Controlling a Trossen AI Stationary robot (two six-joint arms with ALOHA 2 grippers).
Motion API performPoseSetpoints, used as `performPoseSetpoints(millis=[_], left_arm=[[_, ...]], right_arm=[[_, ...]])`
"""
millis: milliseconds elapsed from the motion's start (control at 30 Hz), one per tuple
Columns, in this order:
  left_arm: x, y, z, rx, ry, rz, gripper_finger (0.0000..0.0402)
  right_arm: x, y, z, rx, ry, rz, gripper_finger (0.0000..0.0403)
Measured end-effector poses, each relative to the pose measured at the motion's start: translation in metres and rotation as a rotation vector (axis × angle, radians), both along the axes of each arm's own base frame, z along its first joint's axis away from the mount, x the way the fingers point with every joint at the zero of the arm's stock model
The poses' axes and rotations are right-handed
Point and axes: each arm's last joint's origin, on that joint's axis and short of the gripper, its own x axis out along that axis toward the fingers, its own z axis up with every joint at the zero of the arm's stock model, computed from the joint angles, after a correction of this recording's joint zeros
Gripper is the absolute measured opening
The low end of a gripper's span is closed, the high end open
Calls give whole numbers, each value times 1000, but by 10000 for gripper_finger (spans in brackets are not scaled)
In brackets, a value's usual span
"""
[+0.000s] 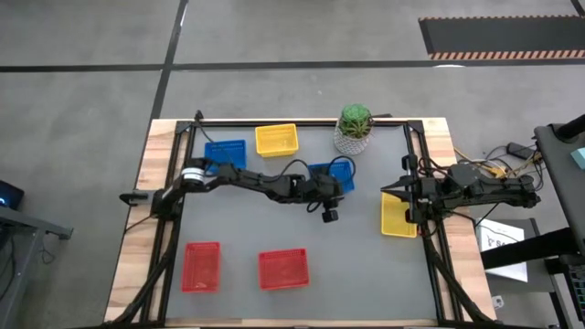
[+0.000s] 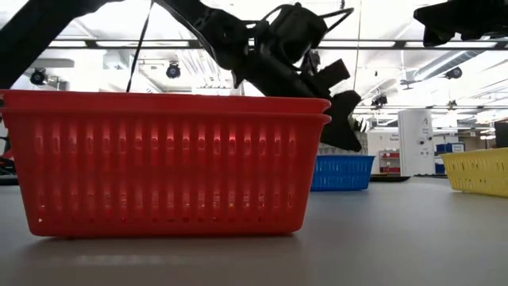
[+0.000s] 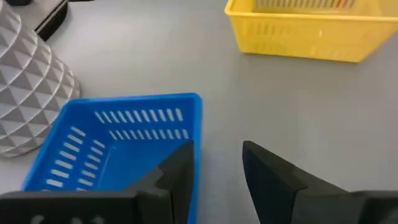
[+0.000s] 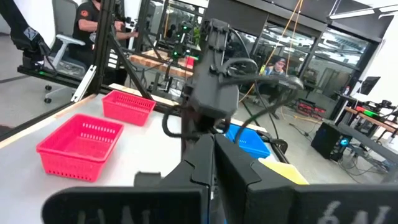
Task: Stack baskets by color
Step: Stack the blue basket on top of the blue basket
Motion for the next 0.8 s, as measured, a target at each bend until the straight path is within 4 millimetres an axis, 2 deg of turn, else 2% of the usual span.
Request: performPoseSetpoints(millis=[367,567,667,800], left_arm=[[2,9,-21,-6,43,12,121],[2,9,-22,-6,45,12,116],[2,9,-23,-6,50,12,90],[2,9,-23,-6,50,12,31]], right_arm=[[0,0,0,0,0,1,9],[0,0,0,0,-1,1,9],[0,0,0,-2,-1,1,9],[0,0,0,-1,-1,1,9]])
